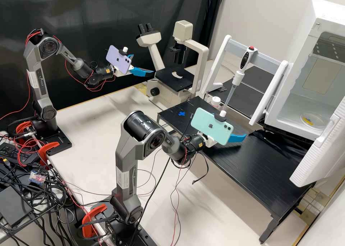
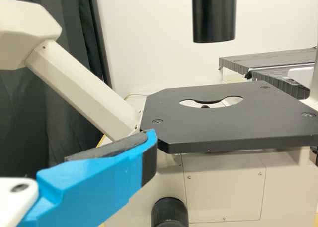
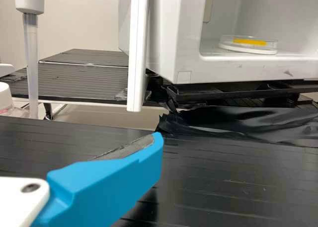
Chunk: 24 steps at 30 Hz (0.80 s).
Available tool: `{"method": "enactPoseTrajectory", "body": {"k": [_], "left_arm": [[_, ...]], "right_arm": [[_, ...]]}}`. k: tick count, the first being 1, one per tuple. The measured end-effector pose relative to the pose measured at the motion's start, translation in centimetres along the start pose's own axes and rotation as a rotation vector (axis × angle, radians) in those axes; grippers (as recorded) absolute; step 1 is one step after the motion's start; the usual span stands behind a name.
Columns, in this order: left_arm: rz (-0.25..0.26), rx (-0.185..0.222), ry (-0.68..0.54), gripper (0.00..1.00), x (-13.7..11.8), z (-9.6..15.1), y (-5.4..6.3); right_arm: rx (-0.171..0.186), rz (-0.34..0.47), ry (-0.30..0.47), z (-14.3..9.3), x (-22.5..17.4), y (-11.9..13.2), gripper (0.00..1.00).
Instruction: Move the petri dish to the microscope
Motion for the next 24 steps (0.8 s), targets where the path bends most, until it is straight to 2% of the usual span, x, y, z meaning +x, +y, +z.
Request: {"method": "enactPoseTrajectory", "body": {"k": [8,15,24], "left_arm": [[0.000,0.000,0.000,1.00,0.0,0.0,0.0],[0.000,0.000,0.000,1.00,0.0,0.0,0.0],[0.000,0.000,0.000,1.00,0.0,0.0,0.0]], "right_arm": [[0.000,0.001,-0.001,0.0,0.0,0.0,1.00],[-0.014,0.041,-0.032,1.8,-0.6,1.2,1.00],[0.054,0.185,-0.073,5.3,-1.0,5.7,1.00]]}}
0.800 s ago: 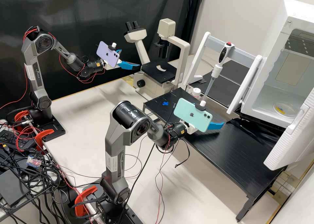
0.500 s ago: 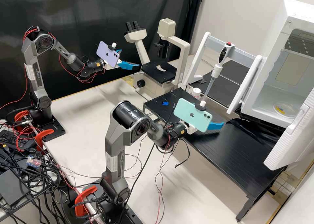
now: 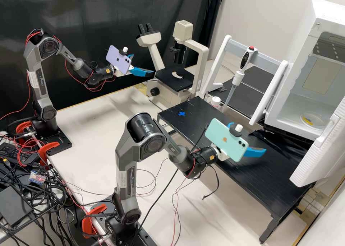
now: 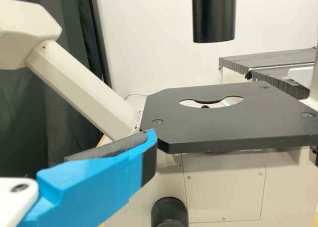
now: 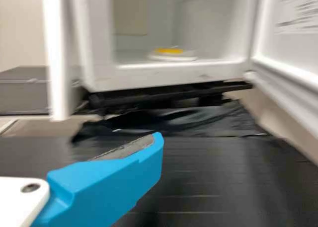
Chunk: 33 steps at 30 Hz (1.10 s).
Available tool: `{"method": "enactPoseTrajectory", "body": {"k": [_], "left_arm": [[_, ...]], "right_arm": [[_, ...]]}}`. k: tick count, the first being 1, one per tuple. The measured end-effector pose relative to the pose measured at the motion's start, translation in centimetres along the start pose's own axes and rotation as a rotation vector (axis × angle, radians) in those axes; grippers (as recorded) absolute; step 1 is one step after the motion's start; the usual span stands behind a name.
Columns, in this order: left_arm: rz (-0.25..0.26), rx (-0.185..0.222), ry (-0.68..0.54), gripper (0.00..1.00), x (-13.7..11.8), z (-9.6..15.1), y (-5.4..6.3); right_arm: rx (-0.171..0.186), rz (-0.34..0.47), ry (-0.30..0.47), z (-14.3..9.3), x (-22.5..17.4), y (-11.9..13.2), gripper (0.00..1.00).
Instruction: Move the petri dish to the microscope
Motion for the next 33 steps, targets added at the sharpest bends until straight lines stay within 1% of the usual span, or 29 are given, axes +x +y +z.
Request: {"method": "enactPoseTrajectory", "body": {"k": [2,6,13,17,19,22,27,30,33], "left_arm": [[0.000,0.000,0.000,1.00,0.0,0.0,0.0],[0.000,0.000,0.000,1.00,0.0,0.0,0.0],[0.000,0.000,0.000,1.00,0.0,0.0,0.0],[0.000,0.000,0.000,1.00,0.0,0.0,0.0],[0.000,0.000,0.000,1.00,0.0,0.0,0.0],[0.000,0.000,0.000,1.00,0.0,0.0,0.0],[0.000,0.000,0.000,1.00,0.0,0.0,0.0],[0.000,0.000,0.000,1.00,0.0,0.0,0.0],[0.000,0.000,0.000,1.00,0.0,0.0,0.0]], "right_arm": [[0.011,0.041,-0.010,0.5,0.7,1.2,1.00],[0.009,0.098,0.003,0.6,2.5,3.0,1.00],[-0.001,0.115,-0.005,0.1,5.8,4.8,1.00],[0.003,0.131,-0.027,-0.1,7.9,5.8,1.00],[0.009,0.140,-0.059,-0.2,9.0,6.3,1.00],[0.025,0.153,-0.077,-0.4,10.4,6.9,1.00],[0.021,0.162,-0.094,-1.1,13.0,7.4,1.00],[-0.011,0.151,-0.094,-1.7,14.6,7.5,1.00],[-0.031,0.150,-0.092,-2.4,16.1,7.7,1.00]]}}
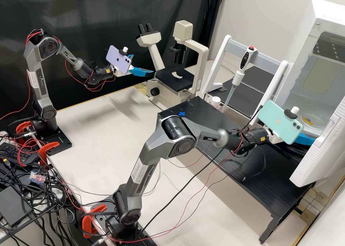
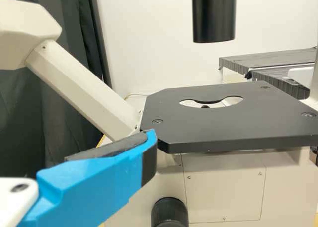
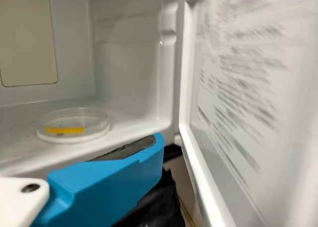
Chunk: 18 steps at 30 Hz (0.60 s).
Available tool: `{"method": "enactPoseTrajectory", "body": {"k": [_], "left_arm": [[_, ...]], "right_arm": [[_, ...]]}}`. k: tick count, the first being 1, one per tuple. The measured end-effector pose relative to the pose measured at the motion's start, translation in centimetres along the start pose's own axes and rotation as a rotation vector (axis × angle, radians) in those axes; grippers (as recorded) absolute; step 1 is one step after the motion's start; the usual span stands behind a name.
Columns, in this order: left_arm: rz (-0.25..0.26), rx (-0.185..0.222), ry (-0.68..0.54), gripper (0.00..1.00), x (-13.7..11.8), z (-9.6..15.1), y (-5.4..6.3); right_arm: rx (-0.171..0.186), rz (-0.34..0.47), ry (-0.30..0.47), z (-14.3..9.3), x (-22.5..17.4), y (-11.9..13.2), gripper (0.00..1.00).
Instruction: Move the petri dish to the microscope
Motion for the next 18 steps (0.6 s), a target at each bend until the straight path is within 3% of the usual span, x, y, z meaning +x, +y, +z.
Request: {"method": "enactPoseTrajectory", "body": {"k": [8,18], "left_arm": [[0.000,0.000,0.000,1.00,0.0,0.0,0.0],[0.000,0.000,0.000,1.00,0.0,0.0,0.0]], "right_arm": [[-0.017,-0.020,-0.039,-0.9,3.9,-1.3,1.00],[-0.046,-0.041,-0.081,0.1,8.0,-3.0,1.00]]}}
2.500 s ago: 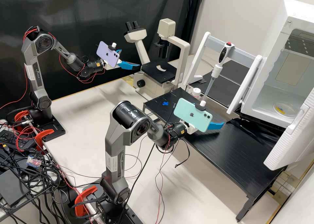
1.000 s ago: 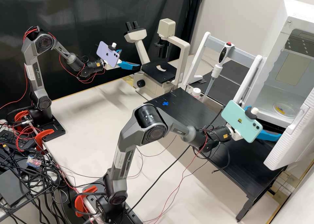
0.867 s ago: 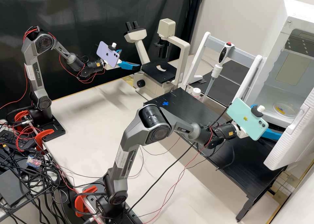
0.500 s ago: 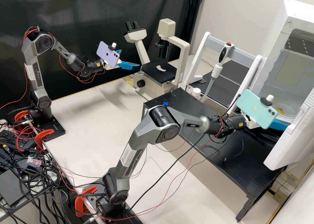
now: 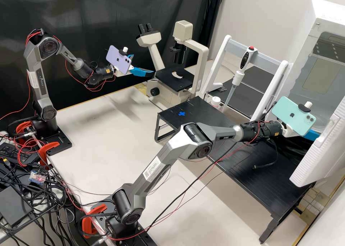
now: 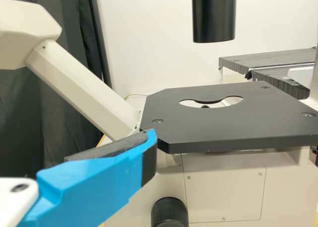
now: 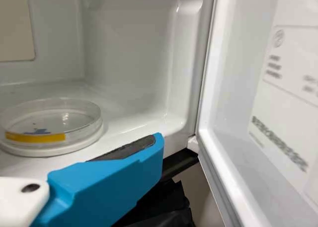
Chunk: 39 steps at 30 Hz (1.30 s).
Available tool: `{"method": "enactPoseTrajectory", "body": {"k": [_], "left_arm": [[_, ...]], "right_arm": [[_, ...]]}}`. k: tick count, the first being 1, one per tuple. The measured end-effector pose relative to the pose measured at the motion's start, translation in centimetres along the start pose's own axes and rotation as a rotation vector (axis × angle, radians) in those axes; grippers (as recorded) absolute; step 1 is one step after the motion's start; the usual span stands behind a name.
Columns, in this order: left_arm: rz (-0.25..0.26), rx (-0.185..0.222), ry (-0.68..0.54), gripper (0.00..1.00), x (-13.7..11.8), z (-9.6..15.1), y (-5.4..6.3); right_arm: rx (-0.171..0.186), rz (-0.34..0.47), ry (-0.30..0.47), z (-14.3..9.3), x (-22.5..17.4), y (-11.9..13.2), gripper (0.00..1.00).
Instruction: Move the petri dish to the microscope
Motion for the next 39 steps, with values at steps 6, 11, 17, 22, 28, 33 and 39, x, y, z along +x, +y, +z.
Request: {"method": "enactPoseTrajectory", "body": {"k": [6,11,17,22,28,33,39], "left_arm": [[0.000,0.000,0.000,1.00,0.0,0.0,0.0],[0.000,0.000,0.000,1.00,0.0,0.0,0.0],[0.000,0.000,0.000,1.00,0.0,0.0,0.0],[0.000,0.000,0.000,1.00,0.0,0.0,0.0],[0.000,0.000,0.000,1.00,0.0,0.0,0.0],[0.000,0.000,0.000,1.00,0.0,0.0,0.0],[0.000,0.000,0.000,1.00,0.0,0.0,0.0]], "right_arm": [[-0.009,0.013,0.010,0.0,0.8,-0.1,1.00],[-0.009,0.020,0.039,-0.4,1.3,0.0,1.00],[-0.002,-0.005,0.049,-0.2,2.3,-0.7,1.00],[0.001,-0.016,0.049,0.2,3.2,-1.4,1.00],[0.002,0.008,0.046,0.6,4.1,-1.7,1.00],[-0.010,0.015,0.044,0.7,4.5,-1.9,1.00],[-0.023,0.009,0.042,0.8,4.7,-2.0,1.00]]}}
